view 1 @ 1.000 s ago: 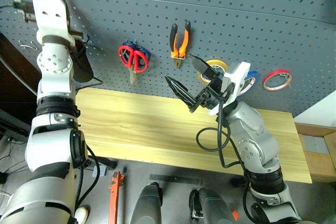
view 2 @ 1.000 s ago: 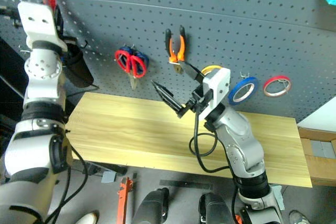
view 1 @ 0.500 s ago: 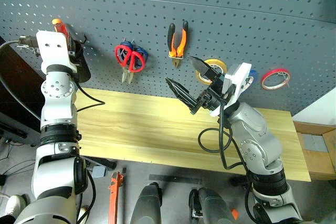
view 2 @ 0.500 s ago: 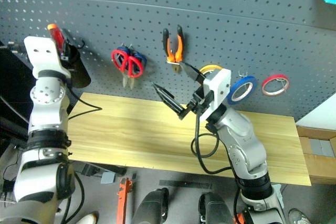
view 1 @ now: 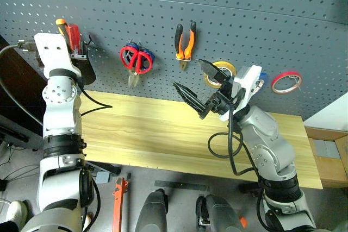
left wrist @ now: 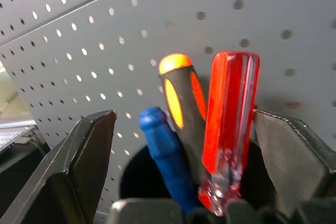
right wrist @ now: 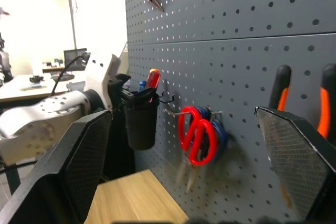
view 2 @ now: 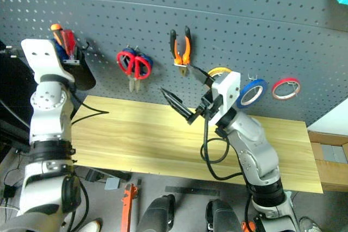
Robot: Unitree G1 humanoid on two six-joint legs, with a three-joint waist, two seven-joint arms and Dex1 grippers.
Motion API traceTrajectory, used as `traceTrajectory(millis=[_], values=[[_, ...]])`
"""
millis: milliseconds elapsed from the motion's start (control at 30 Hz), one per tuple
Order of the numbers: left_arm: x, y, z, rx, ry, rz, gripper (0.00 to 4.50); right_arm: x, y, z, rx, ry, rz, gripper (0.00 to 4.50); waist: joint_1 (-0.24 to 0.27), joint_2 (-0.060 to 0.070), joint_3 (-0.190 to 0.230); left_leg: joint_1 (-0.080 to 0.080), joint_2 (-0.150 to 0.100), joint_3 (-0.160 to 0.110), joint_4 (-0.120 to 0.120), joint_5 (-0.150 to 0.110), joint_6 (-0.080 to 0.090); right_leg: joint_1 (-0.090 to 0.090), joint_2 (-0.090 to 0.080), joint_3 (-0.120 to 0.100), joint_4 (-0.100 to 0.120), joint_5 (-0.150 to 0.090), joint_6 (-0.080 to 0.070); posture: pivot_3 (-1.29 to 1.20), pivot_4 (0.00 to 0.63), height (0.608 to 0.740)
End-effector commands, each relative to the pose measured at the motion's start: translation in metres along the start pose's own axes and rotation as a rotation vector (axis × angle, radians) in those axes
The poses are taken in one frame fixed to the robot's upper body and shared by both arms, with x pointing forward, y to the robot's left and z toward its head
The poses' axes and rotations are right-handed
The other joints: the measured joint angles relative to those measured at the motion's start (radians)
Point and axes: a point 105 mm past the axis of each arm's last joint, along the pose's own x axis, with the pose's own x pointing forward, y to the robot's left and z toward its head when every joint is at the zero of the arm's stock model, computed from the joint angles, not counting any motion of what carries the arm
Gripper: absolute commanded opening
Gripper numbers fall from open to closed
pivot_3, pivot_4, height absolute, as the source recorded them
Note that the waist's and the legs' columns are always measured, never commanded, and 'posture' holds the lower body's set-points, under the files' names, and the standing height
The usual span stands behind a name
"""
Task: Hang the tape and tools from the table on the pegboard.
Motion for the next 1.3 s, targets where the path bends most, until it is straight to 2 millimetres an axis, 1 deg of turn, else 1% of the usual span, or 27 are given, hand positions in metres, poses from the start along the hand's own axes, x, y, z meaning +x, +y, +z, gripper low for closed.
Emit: traceTrajectory(millis=[33, 133, 167, 267, 333, 367, 433, 500, 600, 700, 733, 800, 833, 867, 933, 1000, 1067, 1233, 1300], values=[[-0.011, -0.008, 0.033, -0.076, -0.083, -0.037, 4.43, -0.009, -0.003, 0.016, -0.078, -0.013, -0.016, 4.5, 0.001, 0.0, -0.001, 0.0, 0.0, 0.0, 0.0, 0.0, 0.0, 0.0, 0.0, 0.0, 0.0, 0.0, 0.0, 0.16, 0.171, 0.74], [-0.025, -0.022, 0.03, -0.123, -0.035, -0.076, 4.43, -0.016, -0.011, 0.016, -0.107, 0.017, -0.07, 4.5, 0.002, -0.001, -0.005, 0.0, 0.0, 0.0, 0.0, 0.001, -0.001, 0.001, 0.0, 0.0, 0.0, 0.0, 0.0, 0.16, 0.148, 0.74], [-0.029, -0.024, 0.027, -0.13, -0.015, -0.079, 4.43, -0.017, -0.013, 0.015, -0.112, 0.026, -0.085, 4.5, 0.002, -0.001, -0.008, 0.0, 0.0, 0.0, 0.0, 0.001, -0.001, 0.001, 0.0, 0.0, 0.0, 0.0, 0.0, 0.15, 0.136, 0.74], [-0.042, -0.041, 0.02, -0.162, 0.043, -0.125, 4.43, -0.025, -0.016, 0.014, -0.142, 0.049, -0.126, 4.5, 0.002, -0.001, -0.022, 0.0, 0.0, 0.0, 0.0, 0.001, -0.001, 0.001, 0.0, 0.0, 0.0, 0.0, 0.0, 0.15, 0.111, 0.74], [-0.048, -0.056, 0.016, -0.186, 0.083, -0.167, 4.43, -0.031, -0.02, 0.009, -0.175, 0.082, -0.178, 4.5, 0.002, -0.001, -0.033, 0.0, -0.001, 0.0, 0.0, 0.001, -0.001, 0.001, 0.0, 0.0, 0.0, 0.0, 0.0, 0.15, 0.089, 0.74], [-0.053, -0.067, 0.014, -0.195, 0.101, -0.2, 4.43, -0.037, -0.024, 0.005, -0.19, 0.11, -0.221, 4.5, 0.002, -0.001, -0.042, 0.0, -0.001, 0.0, 0.0, 0.001, -0.001, 0.001, 0.0, 0.0, 0.0, 0.0, 0.0, 0.15, 0.077, 0.74], [-0.06, -0.083, 0.01, -0.22, 0.137, -0.245, 4.43, -0.047, -0.033, -0.004, -0.188, 0.157, -0.315, 4.5, 0.005, -0.003, -0.061, 0.0, -0.002, 0.001, 0.001, 0.001, -0.001, 0.001, 0.0, 0.0, 0.0, 0.0, 0.0, 0.14, 0.058, 0.74], [-0.073, -0.101, -0.003, -0.24, 0.197, -0.316, 4.43, -0.059, -0.045, -0.011, -0.18, 0.189, -0.441, 4.5, 0.004, -0.003, -0.082, 0.0, -0.002, 0.002, 0.001, 0.001, -0.001, 0.001, 0.0, 0.001, 0.0, 0.0, 0.0, 0.14, 0.049, 0.74], [-0.094, -0.119, -0.021, -0.252, 0.278, -0.392, 4.43, -0.075, -0.057, -0.024, -0.193, 0.266, -0.569, 4.5, 0.0, 0.001, -0.109, 0.002, -0.002, 0.004, 0.001, 0.001, -0.001, 0.002, 0.0, 0.002, 0.0, 0.0, 0.0, 0.13, 0.035, 0.74], [-0.117, -0.132, -0.045, -0.268, 0.366, -0.441, 4.43, -0.099, -0.067, -0.05, -0.192, 0.405, -0.687, 4.5, -0.005, 0.003, -0.132, 0.005, -0.001, 0.005, 0.001, -0.001, 0.002, 0.004, 0.002, 0.004, 0.0, 0.0, -0.001, 0.11, 0.009, 0.74], [-0.125, -0.134, -0.052, -0.281, 0.389, -0.454, 4.43, -0.107, -0.067, -0.058, -0.166, 0.433, -0.715, 4.5, -0.005, 0.003, -0.137, 0.006, -0.001, 0.006, 0.001, -0.001, 0.003, 0.005, 0.003, 0.004, 0.0, 0.0, -0.001, 0.11, 0.005, 0.74], [-0.143, -0.132, -0.082, -0.298, 0.493, -0.447, 4.43, -0.127, -0.067, -0.074, -0.102, 0.487, -0.777, 4.5, -0.006, 0.005, -0.148, 0.013, 0.0, 0.006, 0.0, -0.002, 0.003, 0.012, 0.003, 0.004, -0.001, -0.001, -0.003, 0.1, 0.0, 0.74], [-0.152, -0.131, -0.095, -0.292, 0.54, -0.449, 4.43, -0.133, -0.066, -0.081, -0.102, 0.516, -0.783, 4.5, -0.006, 0.007, -0.156, 0.018, 0.0, 0.007, -0.001, -0.002, 0.003, 0.017, 0.004, 0.004, -0.002, -0.002, -0.005, 0.1, 0.0, 0.74], [-0.16, -0.127, -0.108, -0.281, 0.58, -0.442, 4.43, -0.142, -0.065, -0.089, -0.119, 0.56, -0.784, 4.5, -0.007, 0.009, -0.16, 0.019, 0.0, 0.007, -0.001, -0.003, 0.004, 0.018, 0.004, 0.004, -0.002, -0.004, -0.003, 0.1, 0.0, 0.74], [-0.168, -0.121, -0.122, -0.265, 0.61, -0.433, 4.43, -0.153, -0.063, -0.099, -0.141, 0.608, -0.782, 4.5, -0.007, 0.014, -0.169, 0.019, 0.0, 0.007, 0.0, -0.003, 0.004, 0.018, 0.004, 0.005, -0.001, -0.005, -0.002, 0.1, 0.0, 0.74], [-0.169, -0.116, -0.127, -0.239, 0.611, -0.427, 4.43, -0.164, -0.063, -0.107, -0.128, 0.638, -0.791, 4.5, -0.007, 0.014, -0.17, 0.02, 0.0, 0.007, 0.001, -0.002, 0.006, 0.018, 0.004, 0.005, -0.001, -0.004, -0.003, 0.11, 0.0, 0.74], [-0.167, -0.114, -0.127, -0.246, 0.6, -0.431, 4.43, -0.173, -0.061, -0.116, -0.115, 0.662, -0.79, 4.5, -0.006, 0.015, -0.172, 0.02, 0.001, 0.006, 0.001, -0.001, 0.007, 0.018, 0.005, 0.004, -0.001, -0.002, -0.004, 0.11, 0.0, 0.74], [-0.161, -0.119, -0.13, -0.259, 0.596, -0.461, 4.43, -0.186, -0.058, -0.133, -0.081, 0.685, -0.8, 4.5, -0.005, 0.015, -0.187, 0.02, 0.001, 0.007, 0.001, -0.001, 0.007, 0.019, 0.004, 0.004, -0.001, -0.002, -0.004, 0.11, 0.0, 0.74], [-0.157, -0.118, -0.132, -0.227, 0.585, -0.457, 4.43, -0.188, -0.057, -0.137, -0.08, 0.692, -0.793, 4.5, -0.005, 0.015, -0.187, 0.02, 0.0, 0.007, 0.001, -0.001, 0.007, 0.019, 0.004, 0.004, -0.001, -0.002, -0.004, 0.1, 0.0, 0.74]])
